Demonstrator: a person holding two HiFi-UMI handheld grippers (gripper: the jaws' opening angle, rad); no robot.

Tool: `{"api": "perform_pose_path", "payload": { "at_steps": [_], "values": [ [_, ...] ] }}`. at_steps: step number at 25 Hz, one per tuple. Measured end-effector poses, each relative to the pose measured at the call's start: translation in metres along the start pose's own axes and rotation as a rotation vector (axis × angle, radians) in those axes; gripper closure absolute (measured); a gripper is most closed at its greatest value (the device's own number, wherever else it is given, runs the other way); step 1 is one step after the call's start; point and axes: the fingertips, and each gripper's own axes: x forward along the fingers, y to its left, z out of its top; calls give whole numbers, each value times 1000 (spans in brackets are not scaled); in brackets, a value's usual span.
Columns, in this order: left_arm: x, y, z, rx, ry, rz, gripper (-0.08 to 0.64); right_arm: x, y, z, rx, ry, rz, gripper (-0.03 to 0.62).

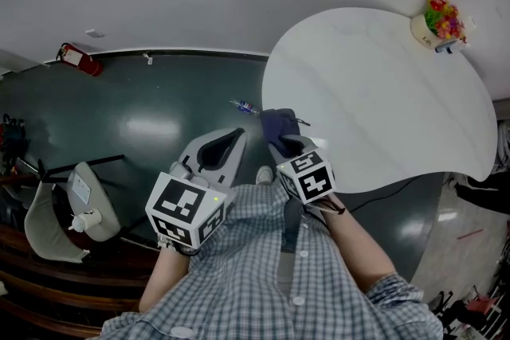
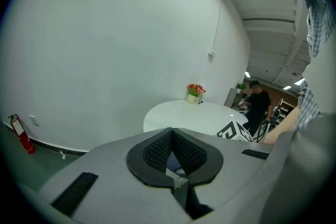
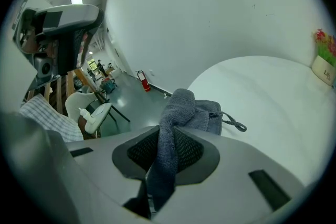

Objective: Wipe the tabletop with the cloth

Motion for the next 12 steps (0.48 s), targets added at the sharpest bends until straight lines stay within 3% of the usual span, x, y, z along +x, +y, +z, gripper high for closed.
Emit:
{"api": "perform_pose_path", "payload": {
  "at_steps": [12],
  "values": [
    [4,-9,-1,6,-3,-25,554,-11,-28,0,55,-41,-63,525]
  ]
}}
